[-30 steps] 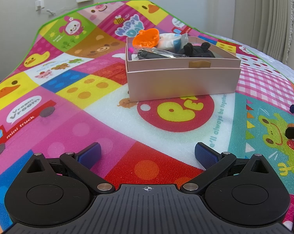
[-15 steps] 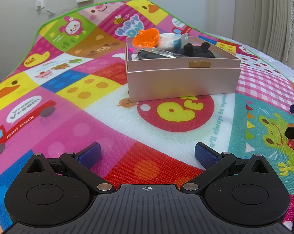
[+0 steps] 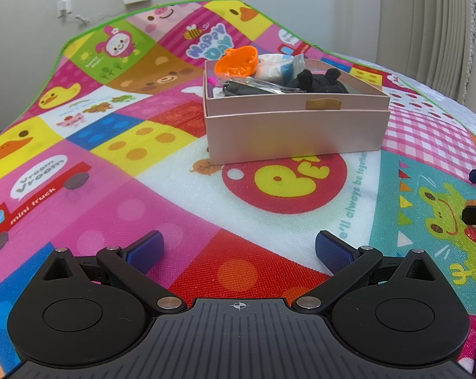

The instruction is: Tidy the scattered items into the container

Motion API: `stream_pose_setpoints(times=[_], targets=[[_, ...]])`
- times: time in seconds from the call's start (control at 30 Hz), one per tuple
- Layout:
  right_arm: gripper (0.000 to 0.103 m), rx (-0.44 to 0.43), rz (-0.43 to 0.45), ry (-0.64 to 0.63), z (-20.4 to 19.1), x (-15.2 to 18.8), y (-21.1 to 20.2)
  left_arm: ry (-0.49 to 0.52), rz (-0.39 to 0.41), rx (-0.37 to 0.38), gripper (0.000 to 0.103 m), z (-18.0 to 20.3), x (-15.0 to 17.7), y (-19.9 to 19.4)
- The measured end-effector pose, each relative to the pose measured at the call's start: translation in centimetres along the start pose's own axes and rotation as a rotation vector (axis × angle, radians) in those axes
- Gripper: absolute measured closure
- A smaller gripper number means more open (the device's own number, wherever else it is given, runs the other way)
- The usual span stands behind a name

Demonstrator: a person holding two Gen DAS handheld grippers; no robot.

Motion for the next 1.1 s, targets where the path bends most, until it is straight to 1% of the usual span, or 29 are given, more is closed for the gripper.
stream_pose_setpoints(times=[0.7, 0.9, 1.1], targets=[[0.000, 0.000, 0.000, 0.001, -0.01, 0.01, -0.02, 0.000, 0.000, 0.000, 0.000, 0.04, 0.01, 0.03], [0.000, 0.000, 0.000, 0.001, 0.00, 0.02, -0.04, 0.020, 0.001, -0.017, 0.000, 0.31, 0.01, -0.04], [0.000, 0.000, 0.000, 0.001, -0.04, 0.02, -0.02, 0.020, -0.002, -0.015, 0.000, 0.25, 0.01, 0.11]])
Point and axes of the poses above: each gripper's, at about its wrist camera, not at the fingertips, and y roughly the way its jaws point, z to its right, x to its underside, the point moved 1 cm from there along y, roughly the way its jaws point, and after that the axes turned 6 degrees about x, right-handed, at the moved point
